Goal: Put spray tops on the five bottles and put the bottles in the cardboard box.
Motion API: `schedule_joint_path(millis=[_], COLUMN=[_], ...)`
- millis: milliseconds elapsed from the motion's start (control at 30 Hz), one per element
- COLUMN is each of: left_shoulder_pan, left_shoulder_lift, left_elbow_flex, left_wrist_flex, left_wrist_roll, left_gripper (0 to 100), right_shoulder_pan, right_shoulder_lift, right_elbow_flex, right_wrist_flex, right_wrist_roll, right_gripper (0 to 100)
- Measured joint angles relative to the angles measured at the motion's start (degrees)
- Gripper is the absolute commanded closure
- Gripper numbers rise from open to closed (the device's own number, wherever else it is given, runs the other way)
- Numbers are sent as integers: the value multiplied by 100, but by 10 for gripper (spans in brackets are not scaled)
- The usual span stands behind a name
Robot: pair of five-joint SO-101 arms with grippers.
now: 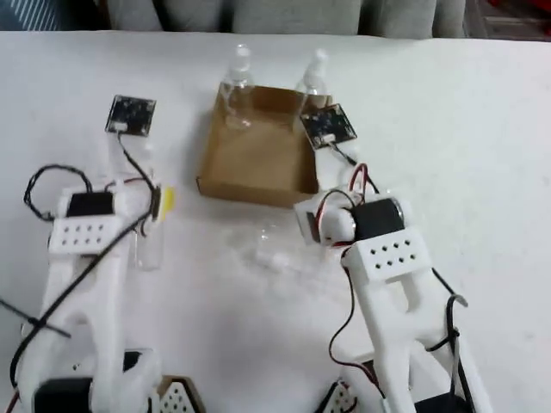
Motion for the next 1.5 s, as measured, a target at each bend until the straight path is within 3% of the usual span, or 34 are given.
schedule_joint_path(millis=[400, 533, 800, 933, 1200, 1500], left_shoulder_pan=[0, -35, -554, -633, -800, -800], left_shoulder_lift=[-1407, -1530, -1547, -1547, -1547, -1556], left_elbow_flex=[1407, 1670, 1767, 1855, 2057, 2084], left_wrist_flex=[-1116, -1407, -1582, -1600, -1705, -1732], left_wrist_roll=[26, 44, 668, 721, 721, 448], left_gripper=[980, 980, 980, 980, 980, 980], right_shoulder_pan=[545, 554, -747, -1231, -1873, -1934], right_shoulder_lift=[0, 0, 0, 0, 0, 0], right_elbow_flex=[62, 273, 290, 580, 1442, 2004], right_wrist_flex=[1407, 1591, 1521, 1037, 0, -914], right_wrist_roll=[1662, 2145, 2251, 2338, 3332, 3604], right_gripper=[673, 765, 815, 817, 818, 818])
